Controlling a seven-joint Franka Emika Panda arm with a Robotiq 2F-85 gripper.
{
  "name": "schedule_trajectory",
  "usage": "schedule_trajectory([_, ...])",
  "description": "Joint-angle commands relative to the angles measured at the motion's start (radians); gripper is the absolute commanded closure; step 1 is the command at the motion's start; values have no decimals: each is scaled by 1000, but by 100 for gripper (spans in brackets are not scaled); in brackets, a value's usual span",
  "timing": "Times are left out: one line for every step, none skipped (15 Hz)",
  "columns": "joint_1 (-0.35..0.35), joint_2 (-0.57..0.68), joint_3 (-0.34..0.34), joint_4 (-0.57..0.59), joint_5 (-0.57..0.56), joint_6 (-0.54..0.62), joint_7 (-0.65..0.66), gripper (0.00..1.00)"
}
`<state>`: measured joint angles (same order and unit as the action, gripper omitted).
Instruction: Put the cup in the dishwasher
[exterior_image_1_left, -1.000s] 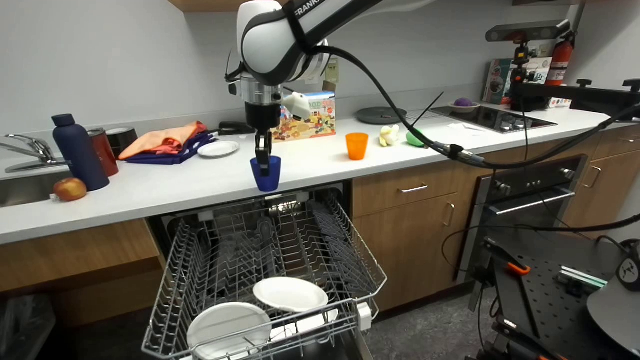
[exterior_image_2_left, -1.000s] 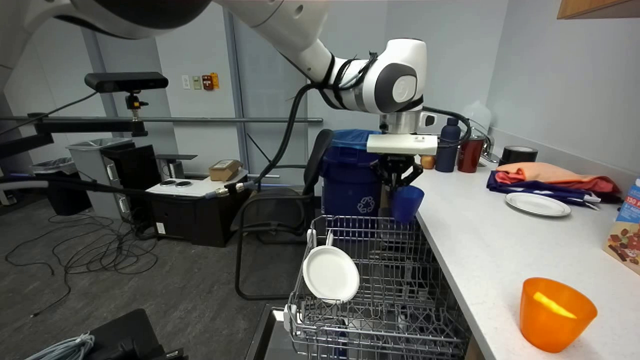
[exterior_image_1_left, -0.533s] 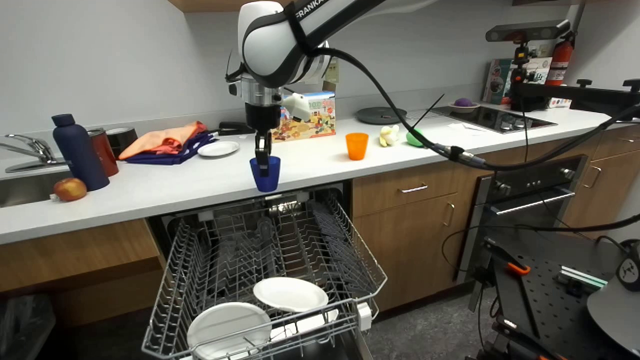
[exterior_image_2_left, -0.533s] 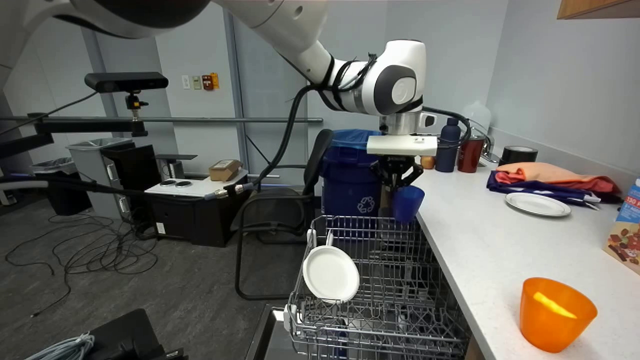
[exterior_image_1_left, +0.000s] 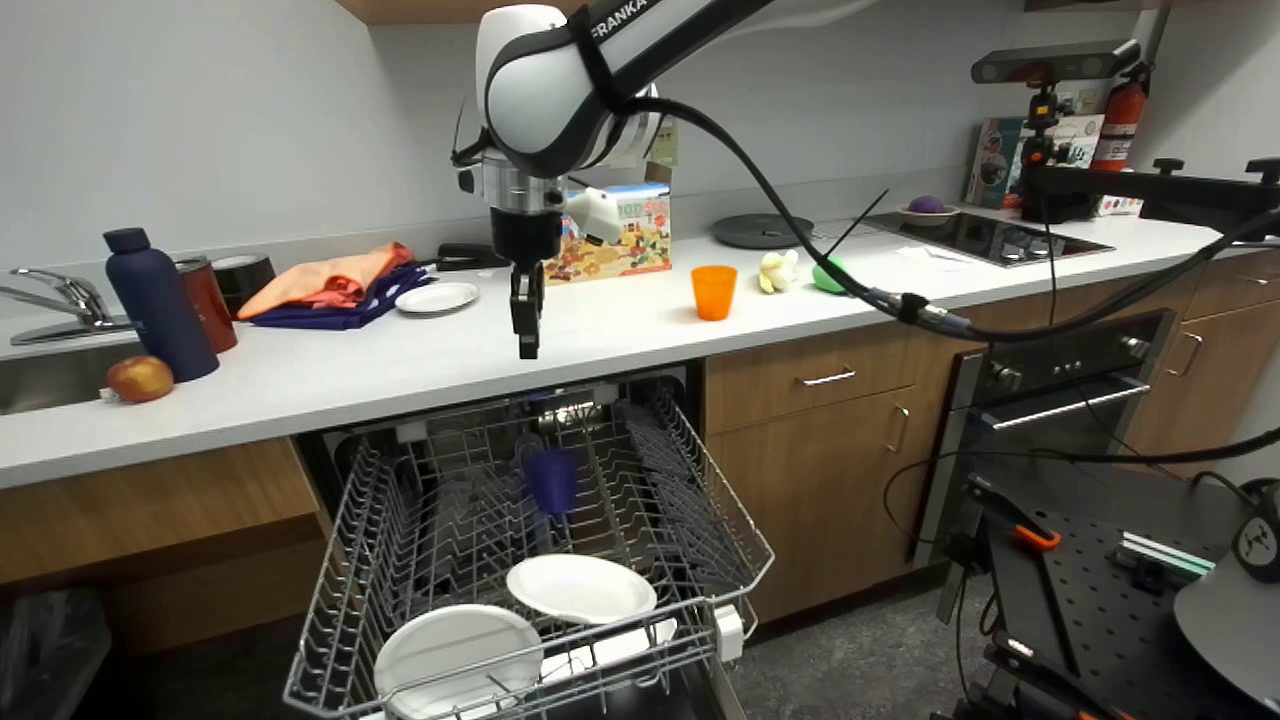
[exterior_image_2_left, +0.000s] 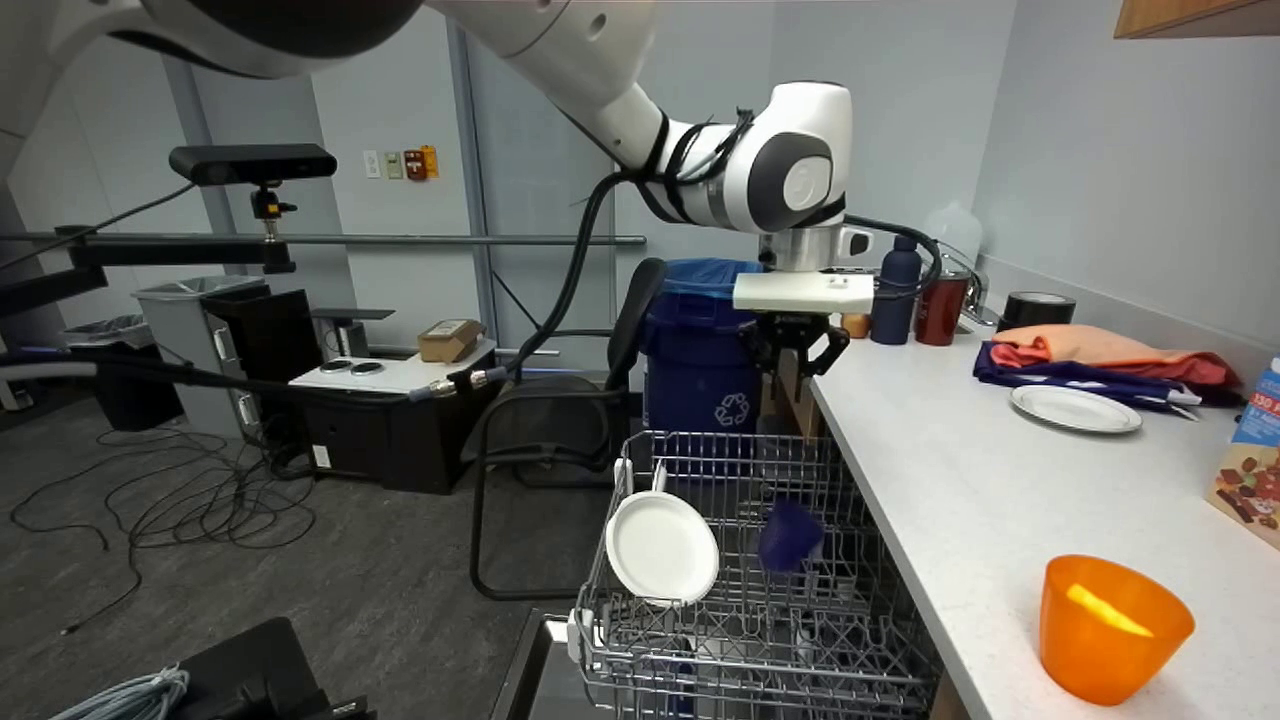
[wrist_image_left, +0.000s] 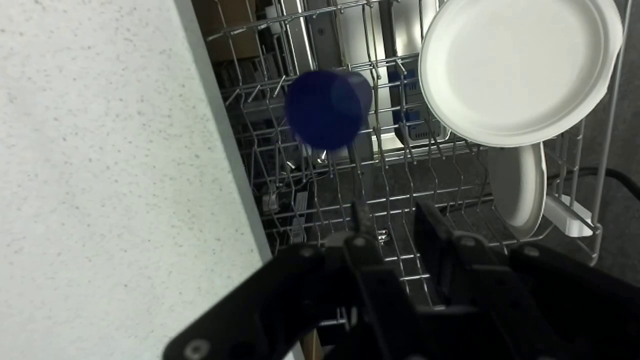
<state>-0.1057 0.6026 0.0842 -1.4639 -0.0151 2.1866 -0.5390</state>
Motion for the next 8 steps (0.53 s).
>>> schedule_trajectory([-3,0,4,3,1,-5,-7,38])
schedule_trajectory([-5,0,6,2,3,-3,-15,32])
schedule_trajectory([-6,0,7,3,3,-6,-18,23])
schedule_trajectory([-6,0,7,3,1,-5,-23,16])
schedule_trajectory([-6,1,7,3,0,-4,-24,8])
schedule_trajectory([-5,1,6,2,-2,1,-25,2])
schedule_trajectory([-6,1,7,2,-2,-1,-28,0])
schedule_trajectory([-4,1,5,2,-5,0,-27,0])
